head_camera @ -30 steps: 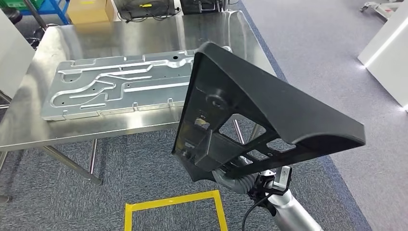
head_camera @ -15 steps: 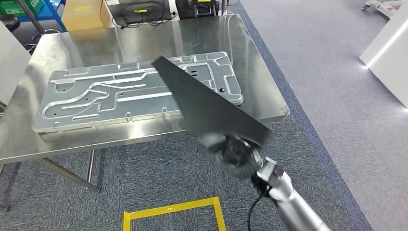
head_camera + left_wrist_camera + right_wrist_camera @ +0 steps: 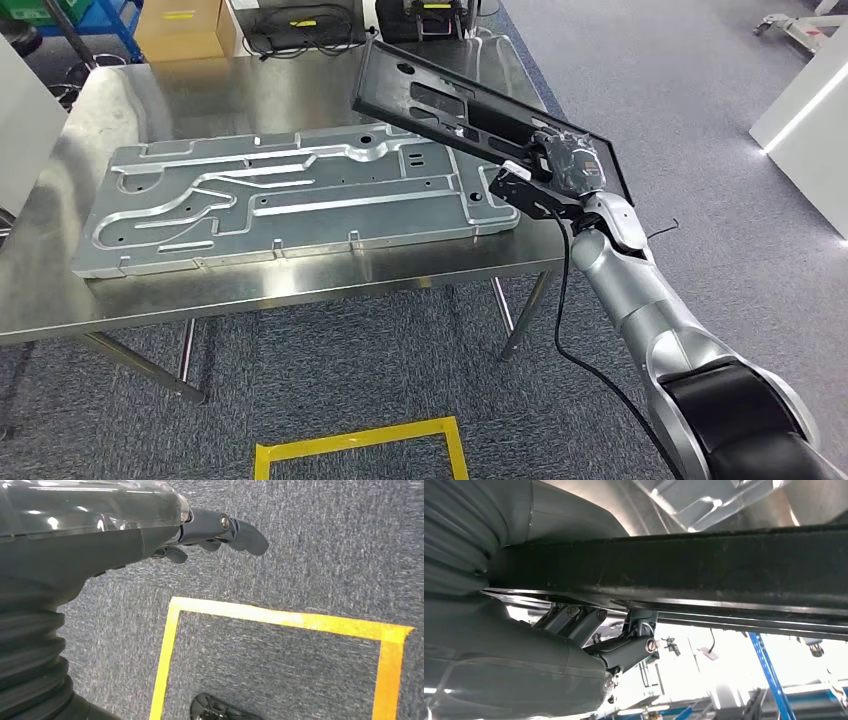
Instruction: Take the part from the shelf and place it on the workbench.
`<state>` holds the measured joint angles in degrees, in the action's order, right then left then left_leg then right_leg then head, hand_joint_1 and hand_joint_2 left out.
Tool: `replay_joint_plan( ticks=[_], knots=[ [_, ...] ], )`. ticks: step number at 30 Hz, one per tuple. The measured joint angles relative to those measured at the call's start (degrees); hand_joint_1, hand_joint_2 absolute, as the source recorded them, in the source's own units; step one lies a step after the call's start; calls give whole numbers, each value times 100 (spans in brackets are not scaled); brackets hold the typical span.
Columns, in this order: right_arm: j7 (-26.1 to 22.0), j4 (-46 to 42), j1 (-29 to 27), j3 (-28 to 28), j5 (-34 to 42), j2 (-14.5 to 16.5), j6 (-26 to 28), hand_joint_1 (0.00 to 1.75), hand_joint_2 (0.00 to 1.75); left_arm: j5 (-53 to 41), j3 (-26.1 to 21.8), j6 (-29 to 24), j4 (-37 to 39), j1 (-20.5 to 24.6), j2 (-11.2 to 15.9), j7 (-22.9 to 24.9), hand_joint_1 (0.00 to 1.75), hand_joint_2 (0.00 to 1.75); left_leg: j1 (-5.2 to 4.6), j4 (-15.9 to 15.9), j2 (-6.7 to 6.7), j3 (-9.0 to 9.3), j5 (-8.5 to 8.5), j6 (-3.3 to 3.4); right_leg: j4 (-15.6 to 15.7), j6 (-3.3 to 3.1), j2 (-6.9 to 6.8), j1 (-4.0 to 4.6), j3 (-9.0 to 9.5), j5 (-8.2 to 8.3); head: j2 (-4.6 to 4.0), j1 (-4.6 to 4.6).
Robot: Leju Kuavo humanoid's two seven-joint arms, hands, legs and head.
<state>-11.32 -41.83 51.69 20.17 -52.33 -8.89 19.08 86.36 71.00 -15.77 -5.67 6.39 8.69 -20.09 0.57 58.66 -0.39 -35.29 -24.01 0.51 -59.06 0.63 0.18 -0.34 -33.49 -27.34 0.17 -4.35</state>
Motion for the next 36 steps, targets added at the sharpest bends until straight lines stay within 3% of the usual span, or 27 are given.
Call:
replay_joint_plan(
  ticks=[2,4,5,6,7,9,11,14,16,17,19,21,22,23,25,27,31,33,35,36],
  knots=[
    [204,236,175,89,-420,4,9,175,175,0,18,3,-1,23,-1,-9,0,175,18,-48,2,43,2,58,-450,44,1,-12,-217,-236,0,1],
    [511,533,378,267,-1090,25,-115,175,175,0,50,11,-1,46,-1,-21,0,175,11,-51,0,56,-15,95,-1244,72,-1,-23,-654,-521,0,1],
    [683,691,456,376,-1448,61,-259,175,175,0,71,15,-1,52,-1,-26,0,175,9,-48,-3,65,-25,102,-1534,81,-2,-29,-839,-568,0,1],
    [839,848,520,494,-1780,115,-441,175,175,0,90,19,-1,53,-2,-33,0,175,9,-44,-7,77,-37,102,-1613,82,-3,-36,-928,-499,0,2],
    [977,1017,580,632,-2097,193,-644,175,175,1,107,21,-1,56,-2,-42,0,175,9,-37,-13,93,-53,95,-1459,73,-4,-41,-903,-321,0,2],
    [1140,1325,698,913,-2535,363,-967,175,175,2,124,23,-2,69,-3,-62,0,175,5,-19,-17,119,-94,55,-691,31,-5,-41,-611,152,0,1],
    [1186,1545,794,1128,-2701,532,-1096,175,175,4,132,23,-3,94,-2,-80,0,175,-15,1,-9,109,-124,3,-103,-13,-1,-19,-385,369,0,0],
    [1135,1765,874,1303,-2785,716,-1132,175,175,4,148,26,-4,103,-5,-105,0,175,-27,-22,-3,106,-141,-77,15,-92,-2,-2,-341,346,0,1],
    [1046,1865,934,1382,-2837,817,-1121,175,175,4,154,27,-5,93,-8,-146,0,175,-24,138,0,64,-266,-134,61,-167,-17,-27,-287,343,0,0],
    [1010,1910,956,1417,-2860,858,-1092,175,175,4,155,28,-5,89,-7,-176,0,175,-19,361,3,-26,-392,-154,82,-198,-26,-39,-259,341,0,0],
    [958,2018,940,1469,-2879,914,-960,175,175,3,167,31,-5,81,-8,-246,0,175,-6,1125,6,-383,-723,-182,84,-234,-32,-32,-232,324,0,0],
    [923,2108,854,1491,-2867,941,-747,175,175,1,195,21,-7,68,-13,-308,0,175,3,1691,7,-701,-865,-197,79,-243,-28,-25,-218,311,0,0],
    [913,2144,802,1493,-2861,945,-600,175,175,0,215,-1,-7,65,-16,-338,0,175,5,1666,7,-719,-773,-197,74,-241,-24,-24,-210,303,0,0],
    [909,2176,759,1493,-2865,950,-434,175,175,-1,231,-36,-8,66,-17,-368,0,175,6,1389,8,-609,-579,-190,68,-234,-18,-24,-198,292,0,0],
    [917,2236,696,1493,-2900,970,-95,175,175,-2,257,-128,-7,73,-13,-428,0,175,3,550,11,-219,-177,-160,51,-207,-4,-18,-173,264,0,0],
    [937,2283,660,1493,-2952,997,159,175,175,-3,280,-230,-7,86,-7,-505,0,175,-18,56,9,19,-42,-114,40,-159,17,-4,-171,250,0,0],
    [951,2361,602,1492,-2941,1028,356,0,0,-11,372,-444,-8,104,-2,-678,0,175,-12,-50,7,69,-20,6,-3,-34,25,-1,-185,200,0,1],
    [922,2400,581,1487,-2892,1020,369,0,0,-13,404,-538,-8,121,2,-716,0,175,7,-88,11,86,4,66,-430,17,17,-9,-376,-63,0,1],
    [891,2432,523,1479,-2860,1001,380,0,0,-11,416,-598,-8,129,4,-737,0,175,3,-86,10,84,0,92,-1195,49,13,-14,-748,-410,0,1],
    [882,2449,482,1475,-2854,991,385,0,0,-10,422,-610,-8,128,3,-740,0,175,1,-81,8,84,-4,98,-1501,59,13,-18,-905,-497,0,1]
  ],
)
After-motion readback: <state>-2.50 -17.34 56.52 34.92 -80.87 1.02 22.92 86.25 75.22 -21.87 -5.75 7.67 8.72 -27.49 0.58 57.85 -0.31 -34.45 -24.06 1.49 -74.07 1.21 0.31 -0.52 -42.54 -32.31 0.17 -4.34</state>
